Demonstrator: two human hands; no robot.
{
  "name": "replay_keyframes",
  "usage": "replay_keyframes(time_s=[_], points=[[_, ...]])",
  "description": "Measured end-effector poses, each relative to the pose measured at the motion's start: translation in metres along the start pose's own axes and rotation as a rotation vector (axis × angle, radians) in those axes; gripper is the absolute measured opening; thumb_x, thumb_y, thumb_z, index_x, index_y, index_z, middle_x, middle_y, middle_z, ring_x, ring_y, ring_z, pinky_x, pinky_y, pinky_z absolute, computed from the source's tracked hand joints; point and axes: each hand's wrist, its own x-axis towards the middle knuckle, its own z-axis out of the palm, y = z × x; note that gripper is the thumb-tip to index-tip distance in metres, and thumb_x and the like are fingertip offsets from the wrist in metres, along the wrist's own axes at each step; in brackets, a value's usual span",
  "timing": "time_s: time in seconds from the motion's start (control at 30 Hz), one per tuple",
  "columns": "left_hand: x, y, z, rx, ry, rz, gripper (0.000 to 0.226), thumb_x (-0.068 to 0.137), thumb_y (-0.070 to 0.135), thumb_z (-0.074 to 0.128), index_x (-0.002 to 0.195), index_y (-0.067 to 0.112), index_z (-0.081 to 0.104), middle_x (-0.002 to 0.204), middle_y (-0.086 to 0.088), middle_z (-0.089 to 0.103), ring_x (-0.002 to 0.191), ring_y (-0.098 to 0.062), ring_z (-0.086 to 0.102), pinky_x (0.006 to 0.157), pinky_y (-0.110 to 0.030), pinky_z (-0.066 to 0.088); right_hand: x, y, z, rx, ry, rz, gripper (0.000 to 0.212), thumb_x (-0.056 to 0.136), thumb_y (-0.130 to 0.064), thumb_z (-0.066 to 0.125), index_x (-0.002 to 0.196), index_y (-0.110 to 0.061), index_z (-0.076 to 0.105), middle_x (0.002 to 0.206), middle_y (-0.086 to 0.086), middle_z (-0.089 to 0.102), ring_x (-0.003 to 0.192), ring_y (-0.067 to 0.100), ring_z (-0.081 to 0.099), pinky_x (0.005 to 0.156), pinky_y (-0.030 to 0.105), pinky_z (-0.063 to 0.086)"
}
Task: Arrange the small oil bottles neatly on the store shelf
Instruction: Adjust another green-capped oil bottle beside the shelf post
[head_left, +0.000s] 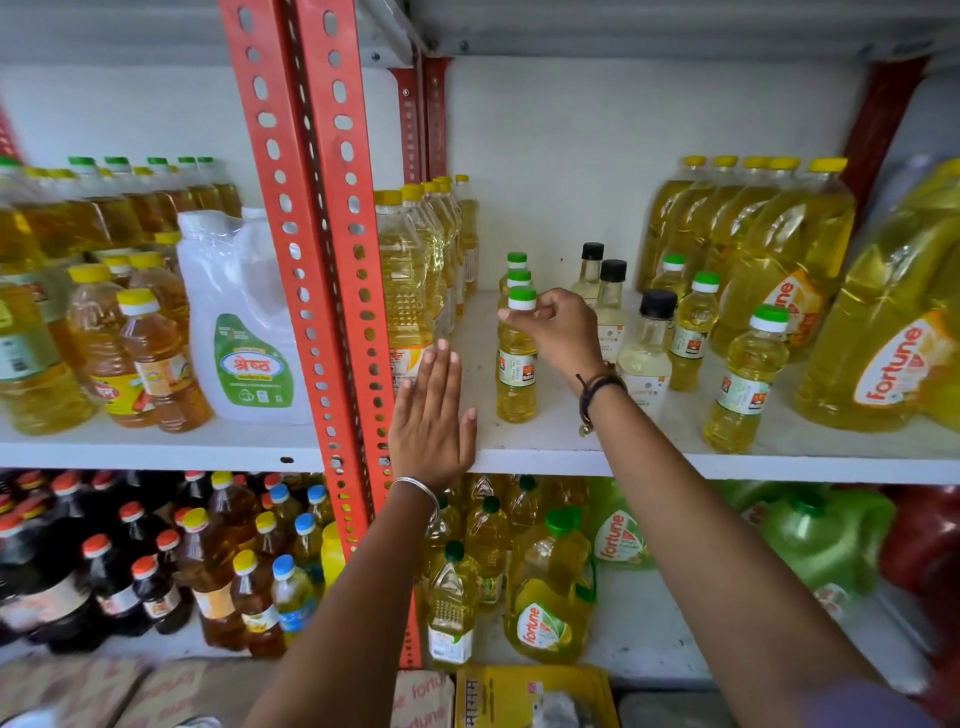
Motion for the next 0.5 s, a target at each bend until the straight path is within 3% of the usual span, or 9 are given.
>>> replay_keyframes(time_s=[0.1, 0.23, 0.5], points=[[0.0, 0.0, 0.0, 0.0, 0.002, 0.002, 0.062, 0.095, 0.033, 0.025, 0.15, 0.004, 0.019, 0.157, -0.011, 0.018, 0.147, -0.021, 0.012, 0.119, -0.036, 0.0, -0.001, 0.002, 0.002, -0.002, 0.032, -0.005, 0.033, 0.07, -0.042, 0.078, 0.079, -0.022, 0.053, 0.083, -0.005, 0.061, 0.076, 0.006, 0.057, 0.067, 0.024, 0.046], [0.001, 0.0, 0.001, -0.005, 0.004, 0.002, 0.063, 0.095, 0.033, 0.026, 0.15, 0.004, 0.019, 0.157, -0.012, 0.018, 0.147, -0.021, 0.011, 0.119, -0.037, 0.0, 0.0, 0.002, 0.002, 0.024, -0.054, 0.003, 0.025, 0.077, -0.031, 0.074, 0.095, -0.018, 0.062, 0.101, 0.006, 0.07, 0.093, 0.016, 0.065, 0.088, 0.036, 0.053], [0.0, 0.0, 0.001, -0.016, 0.013, -0.001, 0.063, 0.095, 0.033, 0.026, 0.15, 0.004, 0.02, 0.157, -0.011, 0.017, 0.147, -0.02, 0.011, 0.119, -0.037, 0.001, -0.011, -0.004, -0.004, 0.03, -0.005, -0.037, 0.024, 0.073, -0.025, 0.078, 0.092, -0.011, 0.07, 0.086, 0.003, 0.071, 0.079, 0.012, 0.065, 0.074, 0.022, 0.05]])
